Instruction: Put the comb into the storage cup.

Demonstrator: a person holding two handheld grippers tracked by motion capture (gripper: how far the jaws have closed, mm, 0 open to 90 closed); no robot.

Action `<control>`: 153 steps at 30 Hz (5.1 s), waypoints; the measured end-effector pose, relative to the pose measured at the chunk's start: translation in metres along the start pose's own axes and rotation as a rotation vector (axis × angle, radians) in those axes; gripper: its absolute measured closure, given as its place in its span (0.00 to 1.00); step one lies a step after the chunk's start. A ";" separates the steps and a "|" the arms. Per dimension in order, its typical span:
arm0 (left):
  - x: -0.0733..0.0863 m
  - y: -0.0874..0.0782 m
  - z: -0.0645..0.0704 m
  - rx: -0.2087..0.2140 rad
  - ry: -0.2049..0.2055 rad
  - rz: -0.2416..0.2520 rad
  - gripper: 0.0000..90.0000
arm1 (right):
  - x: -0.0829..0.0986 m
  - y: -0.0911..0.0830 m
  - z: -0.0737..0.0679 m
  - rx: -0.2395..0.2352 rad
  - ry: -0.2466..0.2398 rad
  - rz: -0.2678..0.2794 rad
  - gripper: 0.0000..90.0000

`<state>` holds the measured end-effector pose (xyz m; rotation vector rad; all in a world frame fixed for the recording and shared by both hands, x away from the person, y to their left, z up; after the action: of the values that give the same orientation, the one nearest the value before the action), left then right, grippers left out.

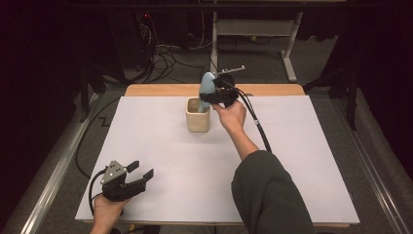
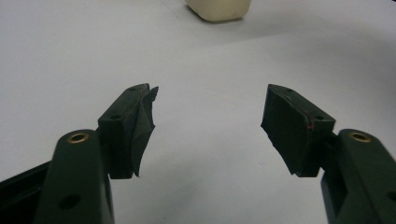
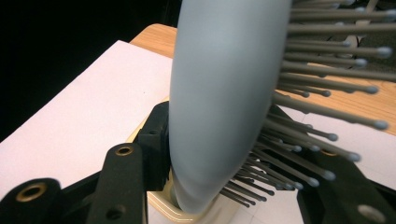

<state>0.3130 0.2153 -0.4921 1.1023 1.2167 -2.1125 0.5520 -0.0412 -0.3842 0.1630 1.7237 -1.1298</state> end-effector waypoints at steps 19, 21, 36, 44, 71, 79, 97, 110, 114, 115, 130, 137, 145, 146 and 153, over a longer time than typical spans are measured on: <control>0.000 0.000 0.000 0.001 -0.001 0.000 0.38 | 0.002 0.000 0.003 0.010 -0.017 -0.010 0.53; 0.000 0.000 0.000 0.001 0.001 -0.001 0.38 | 0.002 0.000 0.004 0.014 -0.018 -0.011 0.51; 0.001 0.000 0.000 -0.003 0.008 -0.004 0.38 | 0.000 -0.007 0.007 0.036 -0.027 0.011 0.40; 0.000 0.000 0.000 -0.004 0.008 -0.004 0.38 | 0.003 -0.011 0.011 0.056 -0.032 0.031 0.33; 0.001 0.002 0.000 -0.008 0.008 -0.005 0.38 | 0.017 -0.030 0.014 0.082 -0.098 0.044 0.30; 0.001 0.002 0.000 -0.010 0.007 -0.004 0.38 | 0.023 -0.037 0.016 0.082 -0.100 0.054 0.30; 0.001 0.001 -0.001 -0.017 0.006 0.000 0.38 | 0.031 -0.056 0.017 0.074 -0.121 0.092 0.30; 0.001 0.001 -0.002 -0.019 0.003 0.000 0.38 | 0.039 -0.065 0.019 0.070 -0.117 0.099 0.30; 0.001 0.001 -0.003 -0.020 0.002 -0.001 0.38 | 0.040 -0.068 0.020 0.068 -0.118 0.102 0.30; 0.001 0.001 -0.003 -0.020 0.001 -0.001 0.38 | 0.041 -0.069 0.020 0.067 -0.117 0.102 0.30; 0.001 0.000 -0.003 -0.020 0.001 -0.001 0.38 | 0.048 -0.079 0.021 0.059 -0.110 0.117 0.30; 0.001 0.000 -0.003 -0.020 -0.001 0.001 0.38 | 0.053 -0.083 0.022 0.061 -0.106 0.119 0.30; 0.001 0.001 -0.003 -0.021 0.001 -0.002 0.38 | 0.058 -0.088 0.022 0.055 -0.102 0.126 0.31; 0.001 0.001 -0.003 -0.021 0.000 -0.002 0.38 | 0.058 -0.088 0.023 0.057 -0.101 0.127 0.31; 0.001 0.001 -0.003 -0.021 0.000 -0.003 0.38 | 0.063 -0.091 0.026 0.062 -0.096 0.123 0.31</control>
<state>0.3142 0.2175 -0.4941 1.0921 1.2385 -2.0970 0.4869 -0.1349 -0.3803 0.2461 1.5737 -1.0841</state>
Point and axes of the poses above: each handheld gripper's, and its own axes: y roughly forward along the jaws, x roughly out of its underside, z roughly to its right, the point moved 6 cm from there along y, roughly forward along the jaws, and after that the axes turned 11 degrees about -y, right-handed, at the moved point
